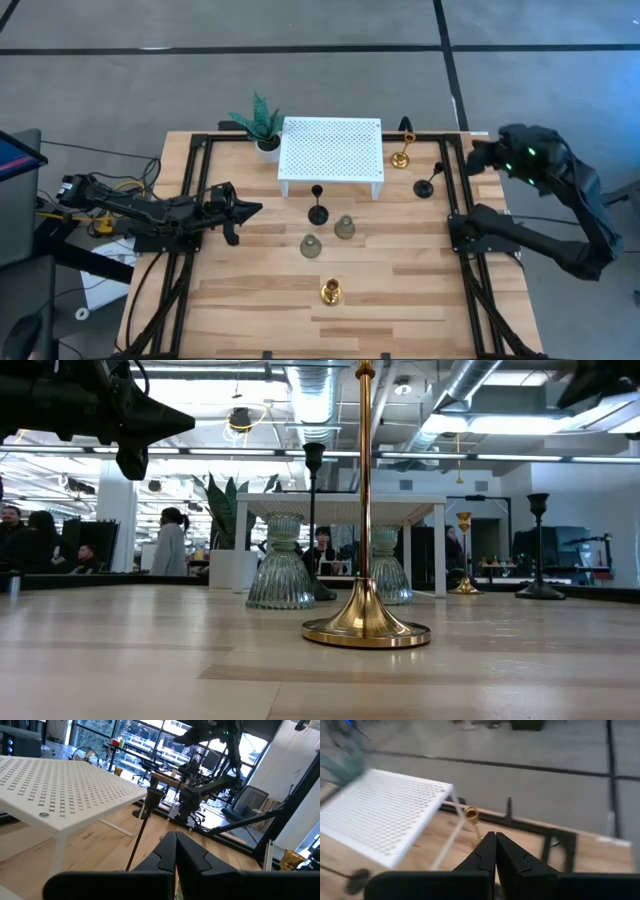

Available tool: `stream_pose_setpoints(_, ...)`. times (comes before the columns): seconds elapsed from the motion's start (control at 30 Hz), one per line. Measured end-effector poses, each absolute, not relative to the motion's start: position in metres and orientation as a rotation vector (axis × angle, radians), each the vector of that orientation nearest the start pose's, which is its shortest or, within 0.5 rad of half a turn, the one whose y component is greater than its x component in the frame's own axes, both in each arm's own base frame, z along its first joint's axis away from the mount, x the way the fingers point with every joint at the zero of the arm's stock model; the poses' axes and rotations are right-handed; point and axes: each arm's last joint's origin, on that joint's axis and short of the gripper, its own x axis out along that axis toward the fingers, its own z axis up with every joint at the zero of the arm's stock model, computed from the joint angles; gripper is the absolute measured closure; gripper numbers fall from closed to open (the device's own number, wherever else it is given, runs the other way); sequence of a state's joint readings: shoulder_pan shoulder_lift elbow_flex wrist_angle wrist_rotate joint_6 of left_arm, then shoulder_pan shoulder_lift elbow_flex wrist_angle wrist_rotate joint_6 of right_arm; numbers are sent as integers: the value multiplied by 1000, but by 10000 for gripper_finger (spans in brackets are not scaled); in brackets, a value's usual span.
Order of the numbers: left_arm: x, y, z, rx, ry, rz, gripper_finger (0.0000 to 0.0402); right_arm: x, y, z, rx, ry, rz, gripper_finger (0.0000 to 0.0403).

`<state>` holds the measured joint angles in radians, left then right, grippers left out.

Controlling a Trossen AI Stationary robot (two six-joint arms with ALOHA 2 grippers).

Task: Pick & Place candle stick holders
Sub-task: Put the right black candle holder on the shelf

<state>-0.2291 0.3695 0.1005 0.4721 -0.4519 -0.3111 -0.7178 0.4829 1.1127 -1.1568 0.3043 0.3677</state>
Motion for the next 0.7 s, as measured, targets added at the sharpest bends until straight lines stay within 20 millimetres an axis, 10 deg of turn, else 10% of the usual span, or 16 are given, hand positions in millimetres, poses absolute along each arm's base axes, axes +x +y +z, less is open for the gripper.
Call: stream_pose_setpoints(0.7, 117, -14, 210, -379, -229, 218, 397, 23, -19, 287, 742, 450, -829, 403)
